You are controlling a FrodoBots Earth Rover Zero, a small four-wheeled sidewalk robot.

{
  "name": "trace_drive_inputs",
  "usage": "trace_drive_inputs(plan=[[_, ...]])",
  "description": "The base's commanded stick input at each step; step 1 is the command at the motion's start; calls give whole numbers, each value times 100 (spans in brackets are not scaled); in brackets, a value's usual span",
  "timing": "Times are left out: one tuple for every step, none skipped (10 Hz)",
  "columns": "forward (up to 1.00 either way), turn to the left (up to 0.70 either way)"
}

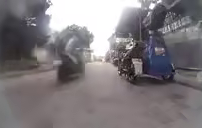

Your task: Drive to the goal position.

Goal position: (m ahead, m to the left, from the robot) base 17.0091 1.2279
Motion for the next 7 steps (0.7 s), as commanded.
trace_drive_inputs(plan=[[100,0],[100,0],[100,0],[100,0],[100,0],[100,0],[100,0]])
